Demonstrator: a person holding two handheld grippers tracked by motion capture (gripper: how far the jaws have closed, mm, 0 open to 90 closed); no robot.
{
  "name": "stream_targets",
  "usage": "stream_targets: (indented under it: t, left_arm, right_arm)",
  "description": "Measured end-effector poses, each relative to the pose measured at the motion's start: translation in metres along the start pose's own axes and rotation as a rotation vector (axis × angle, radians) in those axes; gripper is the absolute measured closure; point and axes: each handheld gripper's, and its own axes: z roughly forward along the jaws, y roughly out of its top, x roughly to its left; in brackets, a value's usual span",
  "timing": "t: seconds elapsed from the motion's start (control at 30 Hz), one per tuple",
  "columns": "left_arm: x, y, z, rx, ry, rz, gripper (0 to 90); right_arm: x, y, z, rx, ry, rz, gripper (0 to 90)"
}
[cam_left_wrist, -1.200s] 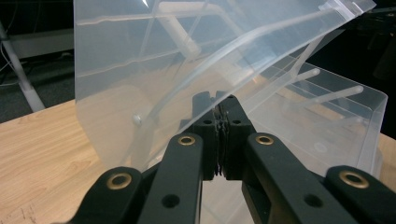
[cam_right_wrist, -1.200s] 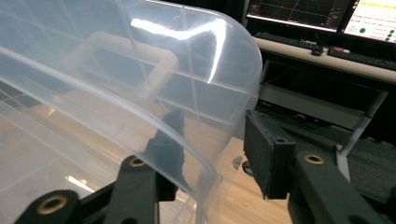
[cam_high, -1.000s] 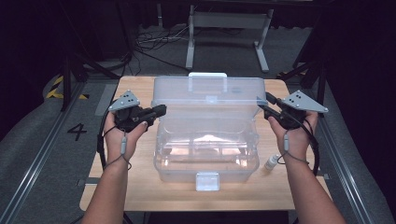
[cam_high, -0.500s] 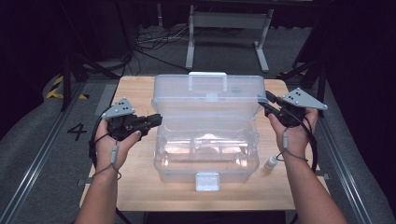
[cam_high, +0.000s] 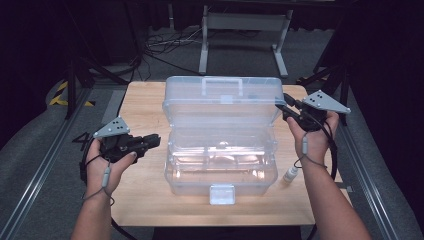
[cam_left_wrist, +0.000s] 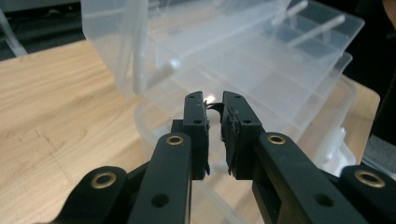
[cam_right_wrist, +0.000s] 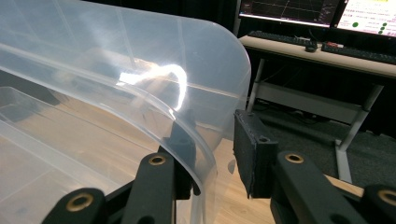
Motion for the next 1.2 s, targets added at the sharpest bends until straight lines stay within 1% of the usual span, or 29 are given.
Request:
stream_targets:
  t: [0.03, 0.1, 0.13, 0.2, 0.23, 0.33, 0.4, 0.43, 0.47, 0.5, 0.57, 0.6, 0.7, 0.73, 0.8, 0.9, 1.1, 1.2]
  left_arm:
    - [0.000, 0.000, 0.000, 0.000, 0.000, 0.000, 80.5]
    - [-0.001, -0.005, -0.001, 0.020, -0.011, 0.003, 80.5]
    - [-0.001, -0.005, -0.001, 0.020, -0.011, 0.003, 80.4]
    - [-0.001, -0.012, 0.000, 0.033, -0.048, 0.003, 80.2]
    - [-0.003, -0.017, 0.002, 0.045, -0.070, 0.006, 80.1]
    - [-0.007, -0.023, 0.006, 0.092, -0.084, 0.039, 78.7]
    - [-0.009, -0.027, 0.009, 0.121, -0.109, 0.054, 78.2]
    - [-0.010, -0.028, 0.010, 0.133, -0.117, 0.053, 77.9]
    - [-0.010, -0.028, 0.010, 0.133, -0.117, 0.053, 77.6]
    - [-0.011, -0.030, 0.012, 0.160, -0.128, 0.052, 77.6]
    - [-0.011, -0.032, 0.015, 0.178, -0.144, 0.059, 77.5]
    - [-0.011, -0.032, 0.015, 0.178, -0.144, 0.059, 77.5]
    - [-0.012, -0.032, 0.017, 0.177, -0.149, 0.053, 77.5]
    - [-0.012, -0.032, 0.017, 0.182, -0.150, 0.057, 77.5]
    - [-0.011, -0.033, 0.018, 0.186, -0.149, 0.060, 77.1]
    - [-0.009, -0.034, 0.018, 0.189, -0.147, 0.054, 77.1]
    - [-0.008, -0.034, 0.017, 0.188, -0.143, 0.050, 77.0]
    - [-0.007, -0.035, 0.017, 0.189, -0.143, 0.049, 76.8]
  right_arm:
    - [0.000, 0.000, 0.000, 0.000, 0.000, 0.000, 69.5]
    - [-0.001, 0.000, 0.002, 0.000, 0.002, 0.006, 69.9]
    - [-0.001, 0.000, 0.002, 0.000, 0.002, 0.006, 69.9]
    - [-0.002, 0.001, 0.004, 0.000, 0.000, 0.012, 70.2]
    - [-0.002, 0.002, 0.004, 0.002, 0.000, 0.014, 70.3]
    - [-0.003, 0.001, 0.006, -0.002, -0.004, 0.024, 70.6]
    - [-0.003, 0.001, 0.006, -0.007, -0.004, 0.035, 70.8]
    - [-0.003, 0.001, 0.007, -0.006, -0.006, 0.037, 71.0]
    - [-0.003, 0.001, 0.007, -0.006, -0.006, 0.037, 71.0]
    - [-0.003, 0.001, 0.007, -0.004, -0.008, 0.036, 71.4]
    - [-0.004, 0.003, 0.008, 0.015, -0.014, 0.038, 72.9]
    - [-0.004, 0.003, 0.008, 0.015, -0.014, 0.038, 72.9]
    - [-0.005, 0.005, 0.010, 0.041, -0.016, 0.036, 73.5]
    - [-0.005, 0.006, 0.010, 0.045, -0.013, 0.039, 73.5]
    - [-0.007, 0.006, 0.012, 0.047, -0.012, 0.047, 73.6]
    - [-0.008, 0.007, 0.014, 0.049, -0.009, 0.058, 73.7]
    - [-0.010, 0.011, 0.018, 0.074, -0.008, 0.071, 73.9]
    - [-0.011, 0.011, 0.020, 0.070, -0.014, 0.078, 74.2]
